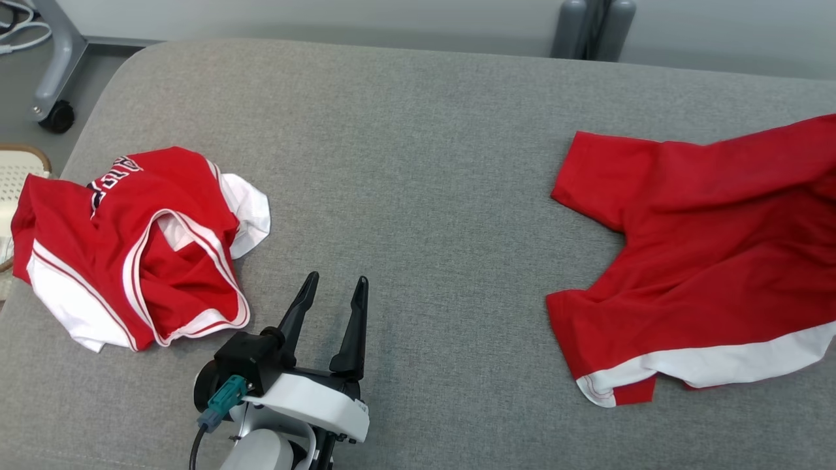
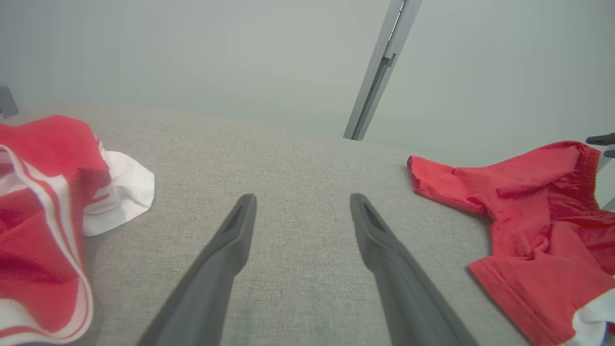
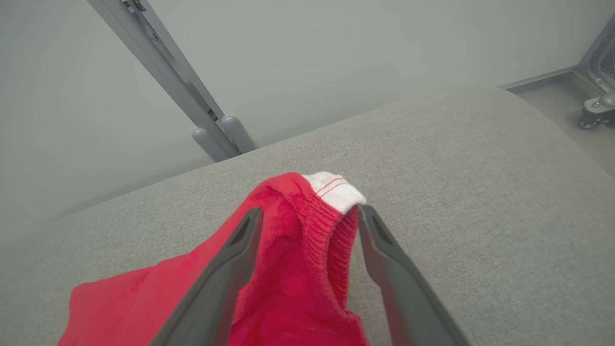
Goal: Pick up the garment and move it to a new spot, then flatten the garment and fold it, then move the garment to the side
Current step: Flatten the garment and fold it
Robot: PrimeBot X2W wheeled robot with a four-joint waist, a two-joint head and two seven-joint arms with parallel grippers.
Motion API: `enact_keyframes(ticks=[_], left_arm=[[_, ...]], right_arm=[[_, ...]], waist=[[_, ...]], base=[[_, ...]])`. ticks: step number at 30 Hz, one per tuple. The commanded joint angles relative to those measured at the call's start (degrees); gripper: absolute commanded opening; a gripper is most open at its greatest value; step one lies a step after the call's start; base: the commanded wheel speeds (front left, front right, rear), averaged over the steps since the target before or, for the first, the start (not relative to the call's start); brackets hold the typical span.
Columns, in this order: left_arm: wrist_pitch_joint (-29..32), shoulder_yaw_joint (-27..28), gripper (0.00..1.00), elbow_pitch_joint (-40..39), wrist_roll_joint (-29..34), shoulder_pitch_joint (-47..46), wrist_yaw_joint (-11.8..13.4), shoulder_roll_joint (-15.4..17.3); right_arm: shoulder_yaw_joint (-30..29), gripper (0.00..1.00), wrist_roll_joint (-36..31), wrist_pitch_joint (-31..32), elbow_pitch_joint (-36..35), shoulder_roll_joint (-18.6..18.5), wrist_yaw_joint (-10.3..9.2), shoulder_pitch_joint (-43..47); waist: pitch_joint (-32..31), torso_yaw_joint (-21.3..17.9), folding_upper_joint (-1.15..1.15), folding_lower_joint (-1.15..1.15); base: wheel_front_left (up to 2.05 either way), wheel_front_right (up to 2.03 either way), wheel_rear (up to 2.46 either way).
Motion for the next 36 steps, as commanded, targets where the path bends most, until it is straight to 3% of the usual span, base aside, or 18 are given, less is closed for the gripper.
enact_keyframes(ticks=[1,6,9,11,18,25,29,31,36], left_arm=[[-0.1,0.2,1.0,0.1,0.2,-0.3,-0.3,0.2],[-0.1,0.1,1.0,0.0,0.2,0.2,-0.3,0.3],[-0.1,0.1,1.0,0.3,0.3,0.6,-0.4,0.2],[-0.1,0.2,1.0,0.4,0.1,0.7,-0.3,0.2],[-0.1,1.7,1.0,-0.7,0.5,1.8,-0.1,0.2],[-0.1,3.4,1.0,-3.1,1.1,3.8,0.0,0.2],[-0.1,3.9,1.0,-4.2,1.3,4.6,0.0,0.2],[-0.1,4.0,1.0,-4.8,1.5,5.2,0.1,0.3],[-0.1,4.1,1.0,-5.9,1.7,5.8,0.4,0.2]], right_arm=[[-0.1,1.0,-0.7,1.2,0.1,-0.7,0.03,-0.5],[-1.6,1.0,-2.9,10.4,0.0,0.0,0.03,-1.5],[-1.7,1.0,-4.9,11.8,0.1,-1.0,0.01,-2.4],[-1.5,1.0,-7.2,9.2,0.1,-1.3,0.01,-3.2],[-1.1,1.0,-11.1,-3.6,-0.8,3.4,0.01,-1.9],[-0.7,1.0,-10.6,-18.3,-8.0,6.0,0.02,5.5],[-1.3,1.0,-10.3,-21.4,-12.1,5.9,0.02,9.7],[-2.5,1.0,-10.7,-22.1,-15.0,5.5,0.02,12.7],[-14.0,1.0,-18.3,-22.1,-26.8,5.0,0.02,22.6]], waist=[[-0.4,-0.5,0.0,0.0],[-0.8,-0.7,0.0,0.0],[-1.1,-0.6,0.0,0.0],[-1.5,-0.4,0.0,0.0],[-4.3,-1.6,0.0,0.0],[-7.2,-5.2,0.0,0.0],[-7.8,-6.9,0.0,0.0],[-8.1,-7.9,0.0,0.0],[-8.5,-10.2,0.0,0.0]], base=[[0.0,0.0,0.0],[0.0,0.0,0.0],[0.0,0.0,0.0],[0.0,0.0,0.0],[0.0,0.0,0.0],[0.0,0.0,0.0],[0.0,0.0,0.0],[0.0,0.0,0.0],[0.0,0.0,0.0]])
